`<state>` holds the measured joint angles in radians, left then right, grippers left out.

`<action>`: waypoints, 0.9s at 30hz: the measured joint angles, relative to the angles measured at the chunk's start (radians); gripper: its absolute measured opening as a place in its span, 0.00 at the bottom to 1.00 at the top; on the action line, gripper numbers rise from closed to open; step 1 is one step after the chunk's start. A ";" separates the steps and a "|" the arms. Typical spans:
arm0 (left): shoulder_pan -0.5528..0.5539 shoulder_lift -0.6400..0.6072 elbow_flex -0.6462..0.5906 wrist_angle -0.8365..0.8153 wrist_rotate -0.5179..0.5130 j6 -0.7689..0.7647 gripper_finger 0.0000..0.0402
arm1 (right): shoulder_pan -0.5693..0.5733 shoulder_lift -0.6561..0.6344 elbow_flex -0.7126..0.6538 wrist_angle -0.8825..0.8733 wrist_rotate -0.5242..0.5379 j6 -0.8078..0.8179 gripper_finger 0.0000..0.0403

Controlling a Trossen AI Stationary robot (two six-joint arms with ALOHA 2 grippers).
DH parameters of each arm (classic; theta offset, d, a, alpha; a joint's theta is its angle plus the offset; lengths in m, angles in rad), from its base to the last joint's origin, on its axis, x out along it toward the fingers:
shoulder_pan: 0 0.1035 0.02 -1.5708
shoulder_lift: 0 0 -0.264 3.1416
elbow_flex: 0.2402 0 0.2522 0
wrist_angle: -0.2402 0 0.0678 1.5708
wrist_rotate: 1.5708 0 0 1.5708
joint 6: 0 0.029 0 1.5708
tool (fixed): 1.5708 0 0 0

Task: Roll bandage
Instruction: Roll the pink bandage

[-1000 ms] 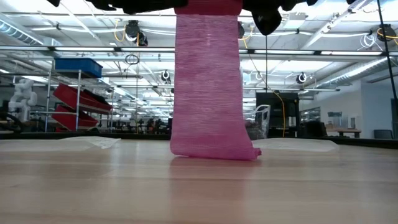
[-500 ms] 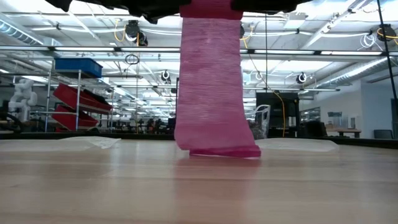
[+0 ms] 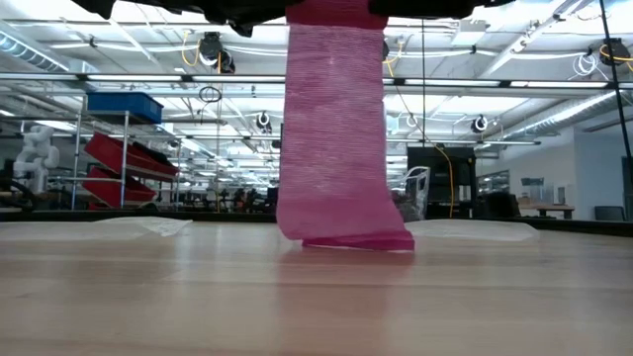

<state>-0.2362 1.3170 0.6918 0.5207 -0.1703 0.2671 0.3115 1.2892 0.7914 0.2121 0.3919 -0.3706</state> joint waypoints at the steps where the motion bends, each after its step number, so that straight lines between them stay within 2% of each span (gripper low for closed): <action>1: 0.000 0.000 0.000 0.001 0.000 0.004 0.16 | 0.000 0.001 0.000 0.001 0.000 0.019 0.07; 5: 0.000 -0.001 0.000 0.002 0.003 0.057 0.04 | -0.002 0.001 -0.002 0.034 -0.003 0.155 0.13; 12: -0.002 -0.002 0.002 -0.038 0.003 0.167 0.05 | -0.037 -0.016 -0.003 0.053 -0.232 0.409 0.23; 18: -0.025 -0.002 0.002 -0.063 -0.031 0.279 0.04 | -0.075 -0.016 -0.003 0.061 -0.273 0.576 0.25; 23: -0.048 -0.002 0.003 -0.066 -0.087 0.317 0.04 | -0.077 -0.016 -0.003 0.066 -0.273 0.556 0.22; 27: -0.048 -0.002 0.003 -0.059 -0.091 0.244 0.08 | -0.077 -0.016 -0.003 0.060 -0.267 0.494 0.12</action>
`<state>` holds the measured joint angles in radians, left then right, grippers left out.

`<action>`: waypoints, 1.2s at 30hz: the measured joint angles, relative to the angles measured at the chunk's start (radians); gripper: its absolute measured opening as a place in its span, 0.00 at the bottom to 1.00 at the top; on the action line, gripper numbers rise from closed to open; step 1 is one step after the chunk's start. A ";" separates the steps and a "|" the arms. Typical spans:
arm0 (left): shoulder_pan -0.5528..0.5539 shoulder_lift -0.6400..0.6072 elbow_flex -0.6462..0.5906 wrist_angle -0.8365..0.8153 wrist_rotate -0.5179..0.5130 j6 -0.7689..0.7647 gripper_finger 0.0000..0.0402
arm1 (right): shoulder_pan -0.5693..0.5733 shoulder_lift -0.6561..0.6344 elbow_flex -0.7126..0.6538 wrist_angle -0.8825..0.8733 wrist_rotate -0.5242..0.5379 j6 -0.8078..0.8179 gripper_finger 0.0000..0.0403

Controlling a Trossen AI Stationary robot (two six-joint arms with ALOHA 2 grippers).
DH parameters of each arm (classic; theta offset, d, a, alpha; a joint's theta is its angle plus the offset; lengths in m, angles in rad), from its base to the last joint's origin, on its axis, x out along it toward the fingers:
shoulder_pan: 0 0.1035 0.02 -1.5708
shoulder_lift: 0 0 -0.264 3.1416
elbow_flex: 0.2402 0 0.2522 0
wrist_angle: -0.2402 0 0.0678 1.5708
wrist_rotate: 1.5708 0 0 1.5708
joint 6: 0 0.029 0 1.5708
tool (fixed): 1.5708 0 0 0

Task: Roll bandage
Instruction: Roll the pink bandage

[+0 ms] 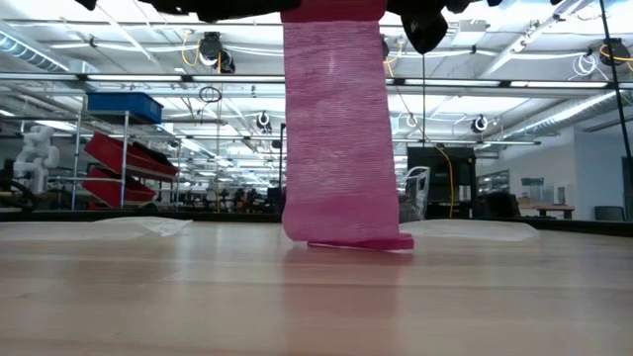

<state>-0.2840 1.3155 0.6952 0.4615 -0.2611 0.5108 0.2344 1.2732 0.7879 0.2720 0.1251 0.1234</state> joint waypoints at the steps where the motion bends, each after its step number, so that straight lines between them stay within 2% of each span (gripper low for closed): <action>1: 0.000 0.000 0.000 0.005 0.011 -0.023 0.11 | 0.000 0.000 0.000 -0.003 -0.001 -0.016 0.09; 4: 0.001 0.002 -0.002 0.019 0.049 -0.081 0.20 | 0.002 -0.002 0.001 -0.016 0.003 -0.074 0.02; 10: 0.005 0.002 0.009 0.018 0.077 -0.188 0.37 | 0.021 -0.001 0.004 -0.059 0.102 -0.227 0.02; 16: 0.024 0.002 0.012 0.034 0.072 -0.243 0.41 | 0.061 0.000 0.004 -0.057 0.209 -0.398 0.01; 22: 0.033 0.002 0.013 0.049 0.071 -0.271 0.35 | 0.090 0.013 0.004 -0.060 0.278 -0.517 0.01; 27: 0.034 0.002 0.013 0.045 0.067 -0.270 0.23 | 0.096 0.032 0.004 -0.057 0.279 -0.553 0.01; 32: 0.038 0.002 0.013 0.044 0.070 -0.239 0.05 | 0.094 0.033 0.002 -0.046 0.274 -0.422 0.09; 36: 0.039 0.002 0.014 0.038 0.070 -0.214 0.05 | 0.094 0.034 0.001 -0.033 0.270 -0.286 0.16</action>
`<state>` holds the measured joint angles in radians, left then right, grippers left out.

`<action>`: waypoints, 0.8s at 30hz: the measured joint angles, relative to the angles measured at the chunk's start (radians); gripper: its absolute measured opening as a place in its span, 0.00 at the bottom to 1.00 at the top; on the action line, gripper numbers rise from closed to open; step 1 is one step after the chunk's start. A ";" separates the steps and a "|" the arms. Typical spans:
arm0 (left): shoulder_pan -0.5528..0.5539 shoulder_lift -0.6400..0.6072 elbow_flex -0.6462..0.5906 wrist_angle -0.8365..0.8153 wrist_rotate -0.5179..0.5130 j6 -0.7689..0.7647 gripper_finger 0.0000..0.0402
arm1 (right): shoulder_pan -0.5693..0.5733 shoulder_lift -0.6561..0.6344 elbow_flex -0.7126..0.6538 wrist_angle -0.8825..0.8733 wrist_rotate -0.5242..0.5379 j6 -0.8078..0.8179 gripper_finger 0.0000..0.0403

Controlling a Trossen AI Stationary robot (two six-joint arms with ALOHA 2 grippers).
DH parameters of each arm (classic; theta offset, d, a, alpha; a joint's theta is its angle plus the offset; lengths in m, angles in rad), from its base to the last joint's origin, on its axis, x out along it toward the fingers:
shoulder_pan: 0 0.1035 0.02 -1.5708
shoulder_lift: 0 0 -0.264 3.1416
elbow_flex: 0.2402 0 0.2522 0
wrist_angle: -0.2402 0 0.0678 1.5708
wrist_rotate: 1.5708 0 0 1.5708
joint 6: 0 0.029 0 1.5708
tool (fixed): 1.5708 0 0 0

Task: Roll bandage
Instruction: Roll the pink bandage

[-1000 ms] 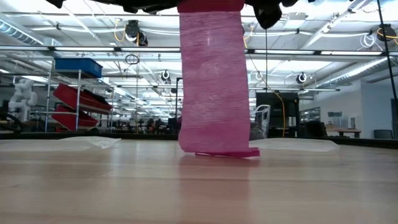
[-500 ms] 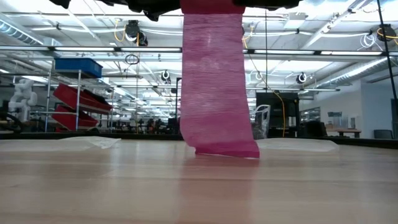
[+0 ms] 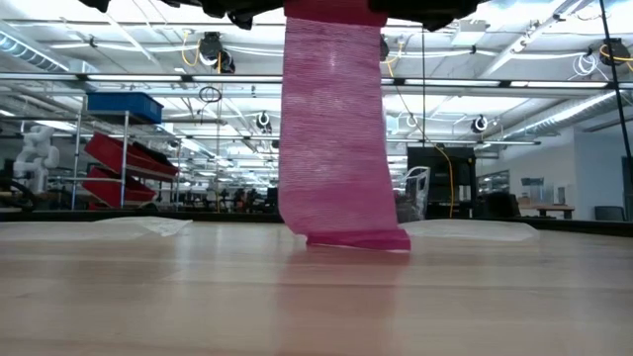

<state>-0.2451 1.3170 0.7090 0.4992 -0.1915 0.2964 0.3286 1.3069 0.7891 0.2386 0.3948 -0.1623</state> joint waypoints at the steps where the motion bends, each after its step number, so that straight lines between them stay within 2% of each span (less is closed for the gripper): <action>1: 0.000 0.000 0.000 -0.003 -0.001 0.002 0.07 | 0.000 -0.001 0.000 0.000 -0.003 0.028 0.17; 4: 0.000 0.000 0.001 -0.005 0.001 0.033 0.08 | -0.007 -0.005 -0.001 0.009 -0.069 0.105 0.20; 9: -0.002 -0.003 0.001 -0.016 0.013 0.057 0.05 | -0.016 -0.007 -0.002 0.036 -0.176 0.215 0.22; 15: -0.001 -0.003 0.002 -0.034 0.016 0.130 0.05 | -0.031 -0.007 -0.002 0.050 -0.192 0.334 0.22; 19: -0.016 -0.003 0.002 -0.044 -0.023 0.198 0.05 | -0.048 -0.007 -0.002 0.065 -0.196 0.406 0.20; 22: -0.036 0.002 0.003 -0.053 -0.070 0.262 0.05 | -0.054 -0.006 -0.002 0.065 -0.196 0.394 0.16; 24: -0.047 0.003 0.003 -0.053 -0.083 0.268 0.05 | -0.053 -0.006 -0.002 0.064 -0.199 0.323 0.11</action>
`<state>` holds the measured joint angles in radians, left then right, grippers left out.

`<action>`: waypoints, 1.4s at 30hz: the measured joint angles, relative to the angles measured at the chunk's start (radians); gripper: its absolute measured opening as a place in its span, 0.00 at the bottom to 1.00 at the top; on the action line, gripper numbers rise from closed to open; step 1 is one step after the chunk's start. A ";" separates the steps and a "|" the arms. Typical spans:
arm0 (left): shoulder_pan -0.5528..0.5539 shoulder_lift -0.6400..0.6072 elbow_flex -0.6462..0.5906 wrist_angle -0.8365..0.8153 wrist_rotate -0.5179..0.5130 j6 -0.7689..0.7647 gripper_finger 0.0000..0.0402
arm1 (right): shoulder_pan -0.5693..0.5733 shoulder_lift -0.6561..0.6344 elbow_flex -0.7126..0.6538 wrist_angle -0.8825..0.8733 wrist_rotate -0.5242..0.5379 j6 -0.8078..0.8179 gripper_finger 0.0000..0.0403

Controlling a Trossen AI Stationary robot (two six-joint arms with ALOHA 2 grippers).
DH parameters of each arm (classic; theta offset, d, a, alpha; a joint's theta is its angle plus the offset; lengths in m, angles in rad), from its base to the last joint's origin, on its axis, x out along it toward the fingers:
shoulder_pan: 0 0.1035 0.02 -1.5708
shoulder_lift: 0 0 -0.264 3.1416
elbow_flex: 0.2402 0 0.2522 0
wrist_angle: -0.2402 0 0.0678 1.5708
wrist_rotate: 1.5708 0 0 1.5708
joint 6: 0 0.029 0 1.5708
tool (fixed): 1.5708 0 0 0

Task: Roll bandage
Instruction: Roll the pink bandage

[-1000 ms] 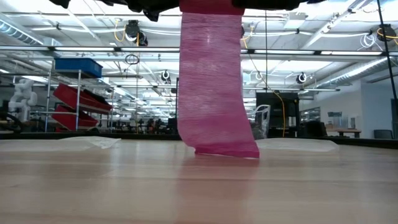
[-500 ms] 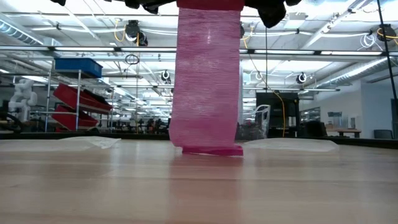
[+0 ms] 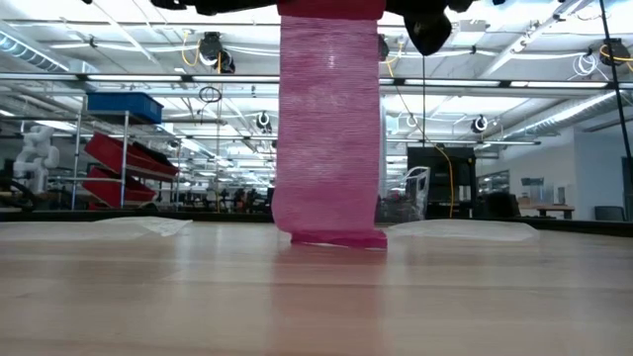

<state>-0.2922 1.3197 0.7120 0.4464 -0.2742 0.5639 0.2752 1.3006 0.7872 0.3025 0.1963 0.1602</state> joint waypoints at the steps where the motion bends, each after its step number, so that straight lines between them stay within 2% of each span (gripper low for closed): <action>1: -0.002 0.000 0.000 0.000 0.001 -0.001 0.05 | 0.001 0.000 0.000 0.000 -0.002 -0.038 0.08; 3: -0.005 0.001 0.000 -0.001 0.006 -0.005 0.06 | 0.002 0.000 0.000 -0.008 -0.005 -0.091 0.03; 5: -0.009 0.001 0.000 -0.002 0.015 -0.043 0.08 | 0.002 0.000 0.000 -0.013 -0.003 -0.136 0.02; 11: -0.007 0.003 -0.002 0.030 0.096 -0.152 0.23 | 0.004 -0.002 0.003 -0.034 0.008 -0.267 0.01; 17: 0.000 0.003 -0.003 0.064 0.111 -0.244 0.33 | 0.035 0.001 0.006 -0.061 0.115 -0.414 0.01; 22: 0.020 0.003 -0.003 0.088 0.123 -0.331 0.33 | 0.063 0.003 0.006 -0.064 0.174 -0.518 0.01; 25: 0.033 0.003 -0.003 0.091 0.113 -0.350 0.31 | 0.077 0.005 0.006 -0.069 0.235 -0.564 0.01; 27: 0.038 0.003 -0.003 0.091 0.110 -0.349 0.27 | 0.080 0.005 0.006 -0.070 0.238 -0.583 0.01; 31: 0.044 0.003 -0.003 0.086 0.110 -0.305 0.16 | 0.080 0.005 0.006 -0.072 0.231 -0.542 0.03; 35: 0.043 0.003 -0.003 0.072 0.110 -0.253 0.04 | 0.079 0.006 0.003 -0.068 0.223 -0.379 0.08; 37: 0.042 0.003 -0.003 0.069 0.110 -0.235 0.03 | 0.076 0.006 0.003 -0.066 0.205 -0.311 0.11; 42: 0.041 0.002 -0.003 0.040 0.118 -0.173 0.07 | 0.056 0.006 0.001 -0.048 0.065 -0.167 0.16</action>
<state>-0.2512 1.3216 0.7094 0.4860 -0.1561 0.3912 0.3314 1.3071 0.7879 0.2543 0.2616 -0.0067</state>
